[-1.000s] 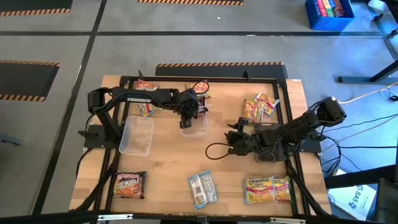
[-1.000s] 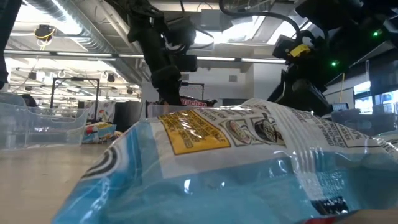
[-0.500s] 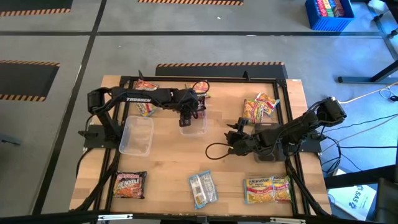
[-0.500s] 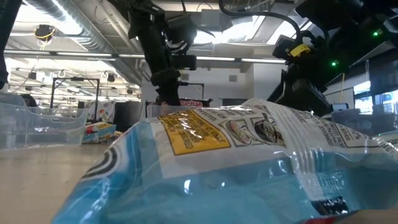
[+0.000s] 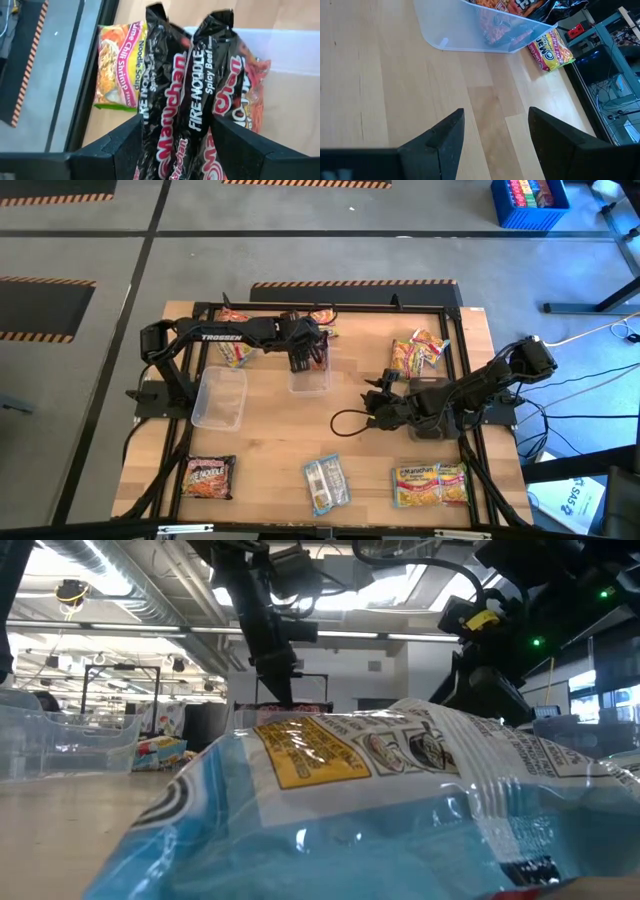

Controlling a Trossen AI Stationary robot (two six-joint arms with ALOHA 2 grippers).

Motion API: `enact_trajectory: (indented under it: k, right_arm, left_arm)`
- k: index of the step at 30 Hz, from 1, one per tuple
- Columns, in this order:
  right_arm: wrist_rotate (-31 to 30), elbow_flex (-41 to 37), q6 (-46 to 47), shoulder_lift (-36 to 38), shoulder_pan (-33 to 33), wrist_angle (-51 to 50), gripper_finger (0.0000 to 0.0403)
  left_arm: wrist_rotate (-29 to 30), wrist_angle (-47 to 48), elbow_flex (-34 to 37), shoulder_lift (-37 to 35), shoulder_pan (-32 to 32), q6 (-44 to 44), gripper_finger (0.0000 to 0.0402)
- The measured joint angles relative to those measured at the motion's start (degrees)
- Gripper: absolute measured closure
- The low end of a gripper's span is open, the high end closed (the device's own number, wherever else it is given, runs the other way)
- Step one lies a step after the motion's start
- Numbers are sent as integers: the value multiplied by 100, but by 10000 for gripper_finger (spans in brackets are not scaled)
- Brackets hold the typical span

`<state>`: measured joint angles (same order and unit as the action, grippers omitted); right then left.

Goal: Sort Maruchan noodles
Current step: Put the black noodle pack into the right transparent bin

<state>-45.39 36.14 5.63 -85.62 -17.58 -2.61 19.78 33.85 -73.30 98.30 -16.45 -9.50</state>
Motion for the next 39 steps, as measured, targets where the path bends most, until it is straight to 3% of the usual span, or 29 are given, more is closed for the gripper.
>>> enact_trajectory:
  k: [14, 18, 30, 39]
  right_arm:
    - [1, 0, 4, 0, 0, 5, 201]
    - [80, 0, 133, -2, 0, 13, 201]
    - [1133, 173, 166, -2, -2, 400, 201]
    - [2403, 174, 451, -88, -11, 1709, 201]
  left_arm:
    - [-129, 1443, -1400, -11, 824, 917, 175]
    - [117, 1488, -1375, -281, 1367, 1277, 175]
    - [1313, 1136, 332, -1578, 3572, 3222, 175]
    - [1195, 419, 1197, -1834, 4786, 4545, 175]
